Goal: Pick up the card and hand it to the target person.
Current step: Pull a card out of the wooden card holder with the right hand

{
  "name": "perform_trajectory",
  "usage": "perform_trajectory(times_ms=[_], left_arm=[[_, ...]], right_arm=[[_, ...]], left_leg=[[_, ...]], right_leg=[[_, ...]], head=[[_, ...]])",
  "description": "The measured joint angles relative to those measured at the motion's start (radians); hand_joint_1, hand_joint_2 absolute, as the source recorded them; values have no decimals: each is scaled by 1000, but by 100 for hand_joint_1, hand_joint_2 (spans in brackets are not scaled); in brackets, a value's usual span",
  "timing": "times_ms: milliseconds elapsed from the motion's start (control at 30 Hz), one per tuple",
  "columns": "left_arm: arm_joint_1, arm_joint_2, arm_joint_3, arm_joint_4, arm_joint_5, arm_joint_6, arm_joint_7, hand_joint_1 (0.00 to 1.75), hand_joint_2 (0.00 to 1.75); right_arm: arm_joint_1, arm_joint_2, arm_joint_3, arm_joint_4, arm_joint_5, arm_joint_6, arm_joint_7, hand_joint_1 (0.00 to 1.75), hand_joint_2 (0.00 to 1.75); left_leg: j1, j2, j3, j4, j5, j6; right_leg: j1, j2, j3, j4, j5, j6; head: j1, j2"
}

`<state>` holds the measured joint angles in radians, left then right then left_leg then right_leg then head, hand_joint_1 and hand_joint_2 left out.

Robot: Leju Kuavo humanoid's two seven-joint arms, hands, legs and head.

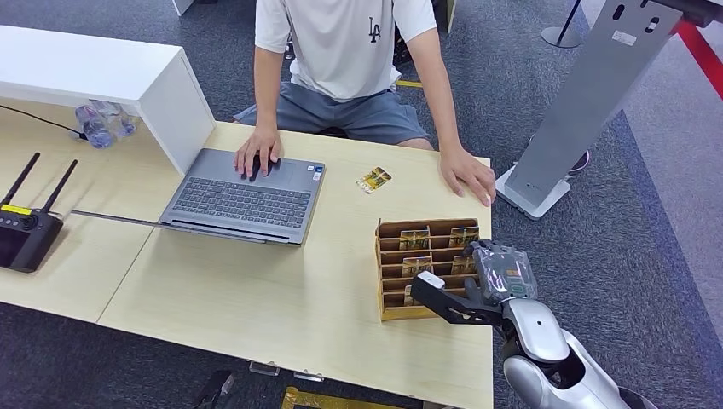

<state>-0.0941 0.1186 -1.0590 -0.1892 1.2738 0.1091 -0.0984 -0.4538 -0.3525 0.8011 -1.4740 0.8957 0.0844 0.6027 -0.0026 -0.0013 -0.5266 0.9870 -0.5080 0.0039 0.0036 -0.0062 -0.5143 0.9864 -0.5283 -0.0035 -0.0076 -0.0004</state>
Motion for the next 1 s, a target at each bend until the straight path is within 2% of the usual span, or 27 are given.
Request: perform_trajectory(times_ms=[233, 433, 567, 700, 833, 1000], left_arm=[[0, 0, 0, 0, 2, 0, 0, 0, 0], [0, 0, 0, 0, 3, 0, 0, 0, 0], [0, 0, 0, 0, 3, 0, 0, 0, 0], [0, 0, 0, 0, 4, 0, 0, 0, 0], [0, 0, 0, 0, 4, 0, 0, 0, 0], [0, 0, 0, 0, 4, 0, 0, 0, 0]], right_arm=[[-2, 0, 0, 3, -6, 0, 0, 81, 175], [-4, 0, 0, 6, -14, -1, -4, 91, 175], [-3, 0, 0, 13, -18, -1, -6, 105, 175], [-3, 0, 0, 18, -20, -1, -8, 110, 175], [-3, 0, 0, 22, -25, -1, -9, 125, 175], [-3, 0, 0, 28, -34, -3, -12, 133, 175]], left_leg=[[0, 0, 0, 0, 0, 0], [0, 0, 0, 0, 0, 0], [0, 0, 0, 0, 0, 0], [0, 0, 0, 0, 0, 0], [0, 0, 0, 0, 0, 0], [0, 0, 0, 0, 0, 0]], right_leg=[[0, 0, 0, 0, 0, 0], [0, 0, 0, 0, 0, 0], [0, 0, 0, 0, 0, 0], [0, 0, 0, 0, 0, 0], [0, 0, 0, 0, 0, 0], [0, 0, 0, 0, 0, 0]], head=[[0, 0], [0, 0], [0, 0], [0, 0], [0, 0], [0, 0]])
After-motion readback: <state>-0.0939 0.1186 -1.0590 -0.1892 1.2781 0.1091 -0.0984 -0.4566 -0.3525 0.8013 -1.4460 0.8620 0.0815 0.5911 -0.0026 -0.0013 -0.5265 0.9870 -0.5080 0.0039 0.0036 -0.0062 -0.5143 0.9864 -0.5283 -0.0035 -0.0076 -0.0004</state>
